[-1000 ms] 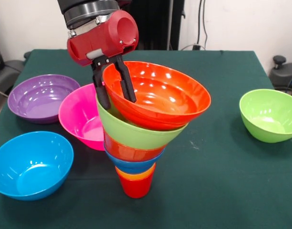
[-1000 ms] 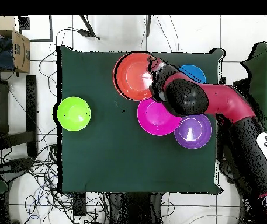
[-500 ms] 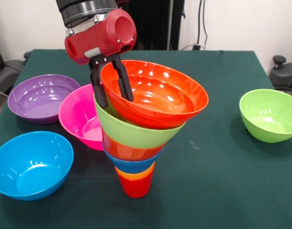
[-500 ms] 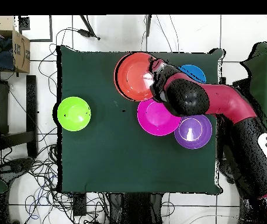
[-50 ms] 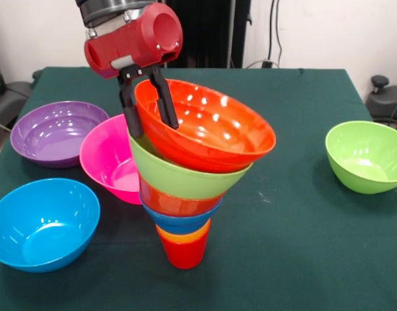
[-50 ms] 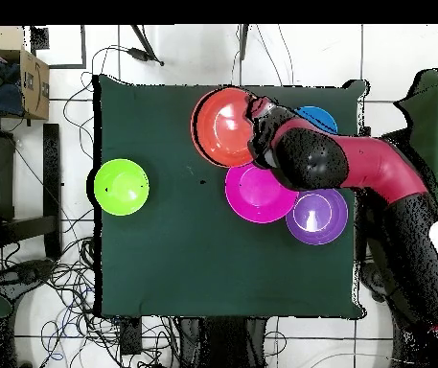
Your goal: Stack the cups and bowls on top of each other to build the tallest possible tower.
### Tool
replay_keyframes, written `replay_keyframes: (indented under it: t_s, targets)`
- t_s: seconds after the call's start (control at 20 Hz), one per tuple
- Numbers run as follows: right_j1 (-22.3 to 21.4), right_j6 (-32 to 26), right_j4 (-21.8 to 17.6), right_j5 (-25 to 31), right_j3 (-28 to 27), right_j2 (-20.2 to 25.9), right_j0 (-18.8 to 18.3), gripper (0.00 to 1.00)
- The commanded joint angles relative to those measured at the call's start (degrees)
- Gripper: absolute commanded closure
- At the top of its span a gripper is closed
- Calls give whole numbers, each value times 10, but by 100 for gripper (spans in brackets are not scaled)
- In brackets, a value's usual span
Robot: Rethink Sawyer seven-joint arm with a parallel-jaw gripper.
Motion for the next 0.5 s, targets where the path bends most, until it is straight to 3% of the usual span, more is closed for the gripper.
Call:
replay_keyframes:
  t_s: [0.05, 0.5]
  targets:
    - [-18, -48, 0, 71, 4, -32, 11, 0]
    - [-26, -37, -3, 56, 19, -36, 15, 0]
